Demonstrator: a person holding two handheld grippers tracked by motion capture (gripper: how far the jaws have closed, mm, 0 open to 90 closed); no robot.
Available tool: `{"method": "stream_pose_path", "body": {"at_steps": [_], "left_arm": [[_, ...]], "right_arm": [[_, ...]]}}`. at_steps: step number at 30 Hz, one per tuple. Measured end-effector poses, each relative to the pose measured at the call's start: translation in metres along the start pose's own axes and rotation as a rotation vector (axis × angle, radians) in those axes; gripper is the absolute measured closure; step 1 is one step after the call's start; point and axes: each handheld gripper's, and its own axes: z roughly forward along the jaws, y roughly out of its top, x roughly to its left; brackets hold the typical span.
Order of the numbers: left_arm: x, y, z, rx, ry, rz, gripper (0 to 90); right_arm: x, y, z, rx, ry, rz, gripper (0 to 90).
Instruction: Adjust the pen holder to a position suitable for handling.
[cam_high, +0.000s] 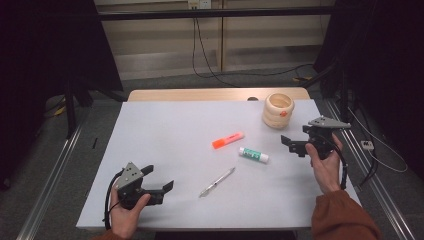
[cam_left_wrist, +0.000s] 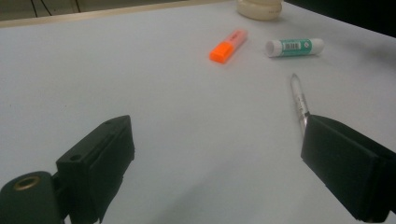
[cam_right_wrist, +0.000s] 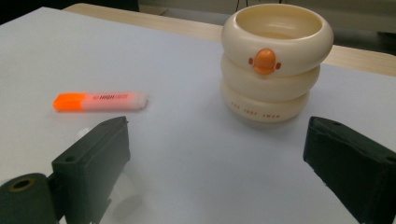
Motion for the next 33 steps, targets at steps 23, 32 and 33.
{"method": "stream_pose_path", "body": {"at_steps": [23,32,33], "left_arm": [[0.005,0.001,0.004,0.001,-0.026,-0.014,9.1],[0.003,0.0,0.003,0.007,-0.021,-0.006,9.1],[0.003,0.0,0.003,0.008,-0.021,-0.005,9.1]], "right_arm": [[-0.058,0.078,0.061,0.053,-0.086,-0.006,23.7],[-0.068,0.083,0.091,0.109,-0.103,0.026,34.2],[-0.069,0.084,0.094,0.112,-0.101,0.029,37.1]]}}
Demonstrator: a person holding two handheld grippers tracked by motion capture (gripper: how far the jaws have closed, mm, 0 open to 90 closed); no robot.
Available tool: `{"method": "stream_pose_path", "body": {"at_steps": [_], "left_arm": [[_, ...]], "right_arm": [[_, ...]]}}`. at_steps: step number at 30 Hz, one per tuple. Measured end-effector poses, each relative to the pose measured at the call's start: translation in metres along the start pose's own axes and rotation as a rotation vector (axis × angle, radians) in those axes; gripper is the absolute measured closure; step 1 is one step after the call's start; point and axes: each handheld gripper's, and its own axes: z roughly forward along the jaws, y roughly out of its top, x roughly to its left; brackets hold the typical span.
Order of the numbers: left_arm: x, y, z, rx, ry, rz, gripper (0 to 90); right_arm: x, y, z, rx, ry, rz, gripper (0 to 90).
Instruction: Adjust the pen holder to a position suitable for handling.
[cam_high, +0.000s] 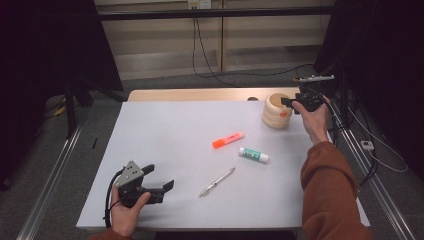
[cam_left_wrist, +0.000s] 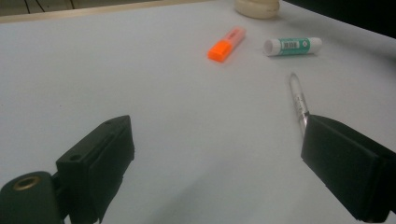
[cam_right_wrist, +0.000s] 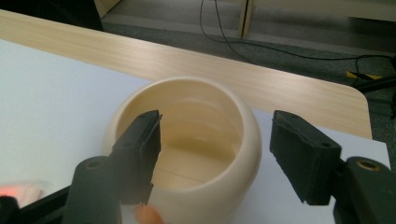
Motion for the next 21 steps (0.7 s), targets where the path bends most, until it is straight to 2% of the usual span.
{"method": "stream_pose_path", "body": {"at_steps": [1,2,3,5,9,11,15,17,21], "left_arm": [[0.0,0.0,0.0,-0.001,0.0,-0.001,9.1],[0.0,0.0,0.0,-0.001,0.0,-0.001,9.1],[0.0,0.0,0.0,-0.001,-0.003,-0.002,9.2],[0.0,-0.001,0.0,0.004,-0.002,-0.001,9.1],[0.0,-0.001,-0.001,0.005,0.001,-0.002,9.1],[0.001,-0.001,0.001,0.009,0.0,-0.008,9.1],[0.0,-0.001,0.002,0.015,-0.004,-0.005,9.1],[0.0,-0.001,0.002,0.018,0.0,0.0,9.1],[0.001,-0.002,0.002,0.022,0.005,-0.008,9.1]], "right_arm": [[-0.001,0.001,0.003,0.021,-0.007,-0.003,41.1],[-0.001,0.001,0.003,0.021,-0.007,-0.003,41.1],[-0.004,0.002,0.009,0.045,-0.019,-0.009,41.8],[-0.006,0.003,0.013,0.024,-0.027,-0.001,44.6],[-0.009,0.0,0.023,0.039,-0.064,0.003,49.9],[-0.012,-0.002,0.027,0.032,-0.053,0.033,52.6],[-0.013,-0.004,0.032,0.047,-0.05,0.034,55.8],[-0.012,-0.006,0.038,0.059,-0.026,0.046,57.8],[-0.011,-0.006,0.042,0.062,-0.038,0.051,58.7]]}}
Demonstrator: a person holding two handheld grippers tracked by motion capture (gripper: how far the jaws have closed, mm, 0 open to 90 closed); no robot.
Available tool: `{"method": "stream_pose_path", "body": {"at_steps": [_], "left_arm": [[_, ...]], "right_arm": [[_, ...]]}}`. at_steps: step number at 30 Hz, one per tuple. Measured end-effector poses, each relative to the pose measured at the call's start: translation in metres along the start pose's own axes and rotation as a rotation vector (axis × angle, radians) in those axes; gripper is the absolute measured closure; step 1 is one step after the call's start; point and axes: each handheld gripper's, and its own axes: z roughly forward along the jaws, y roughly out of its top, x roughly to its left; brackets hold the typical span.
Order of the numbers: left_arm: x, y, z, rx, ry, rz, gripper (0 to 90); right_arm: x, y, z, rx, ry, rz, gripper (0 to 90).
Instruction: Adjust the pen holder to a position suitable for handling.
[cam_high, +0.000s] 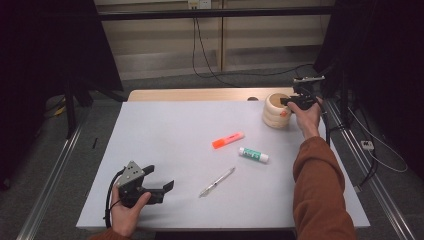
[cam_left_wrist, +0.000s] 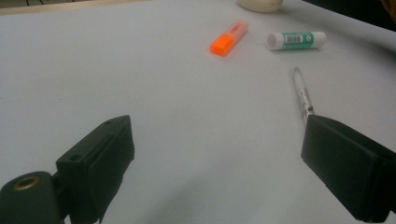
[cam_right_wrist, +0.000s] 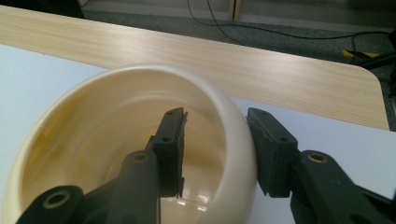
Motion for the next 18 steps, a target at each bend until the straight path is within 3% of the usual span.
{"method": "stream_pose_path", "body": {"at_steps": [5,12,18], "left_arm": [[0.0003,-0.0001,-0.0001,0.005,0.004,0.004,9.2],[-0.0002,-0.0002,-0.0001,0.009,0.005,0.011,9.2],[0.0001,-0.0003,-0.0002,0.012,0.006,0.012,9.2]], "right_arm": [[-0.005,-0.0009,-0.0007,-0.011,0.026,0.047,63.2],[-0.0078,-0.0008,-0.002,-0.022,0.022,0.059,73.2],[-0.008,-0.001,-0.0052,-0.034,0.033,0.088,73.0]]}}
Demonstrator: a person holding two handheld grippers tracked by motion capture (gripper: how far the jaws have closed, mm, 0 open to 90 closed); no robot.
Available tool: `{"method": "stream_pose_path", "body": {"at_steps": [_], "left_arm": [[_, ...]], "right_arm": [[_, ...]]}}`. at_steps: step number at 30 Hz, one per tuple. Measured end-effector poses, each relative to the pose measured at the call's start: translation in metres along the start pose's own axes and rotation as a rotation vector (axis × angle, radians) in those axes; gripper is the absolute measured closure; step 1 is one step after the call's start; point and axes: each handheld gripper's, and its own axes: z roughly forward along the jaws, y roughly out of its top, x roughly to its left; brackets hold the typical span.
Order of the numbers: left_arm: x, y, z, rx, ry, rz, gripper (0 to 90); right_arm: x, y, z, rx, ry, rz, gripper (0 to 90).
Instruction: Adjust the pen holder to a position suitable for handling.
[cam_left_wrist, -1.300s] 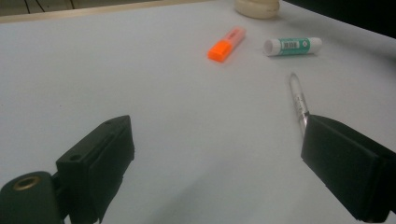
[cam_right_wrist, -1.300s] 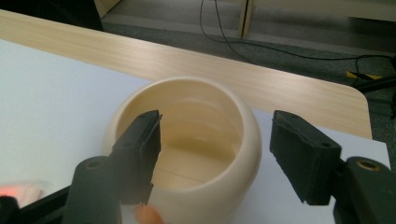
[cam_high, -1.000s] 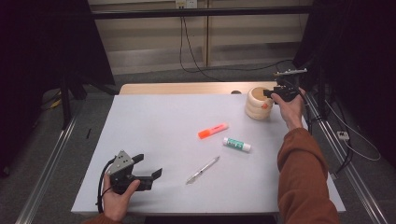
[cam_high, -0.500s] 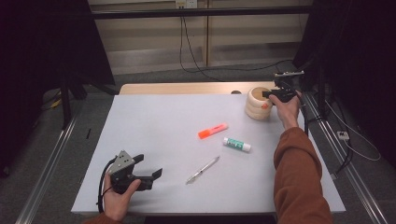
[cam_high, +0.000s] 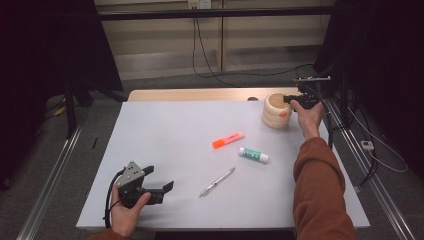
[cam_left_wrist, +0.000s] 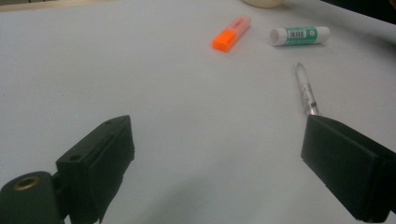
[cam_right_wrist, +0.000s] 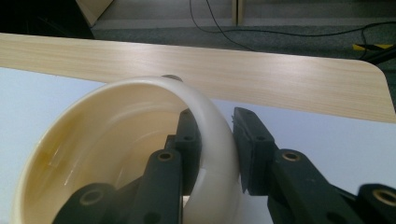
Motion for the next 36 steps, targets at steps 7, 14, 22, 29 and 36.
{"method": "stream_pose_path", "body": {"at_steps": [7,14,22,29,36], "left_arm": [[-0.001,0.0,0.0,-0.003,-0.001,-0.003,9.1],[0.0,0.001,-0.002,-0.008,-0.004,-0.004,9.2],[-0.001,0.001,-0.003,-0.009,0.002,0.0,9.2],[0.0,0.001,-0.005,-0.014,0.002,-0.007,9.2],[0.0,0.0,-0.004,-0.009,0.005,-0.008,9.2]], "right_arm": [[0.007,0.001,-0.006,0.007,0.004,-0.006,72.7],[0.015,0.005,-0.016,-0.015,0.011,-0.007,73.1],[0.026,0.012,-0.029,-0.041,0.042,-0.025,73.3],[0.035,0.013,-0.036,-0.044,0.058,-0.035,73.4],[0.049,0.016,-0.048,-0.06,0.089,-0.067,73.4]]}}
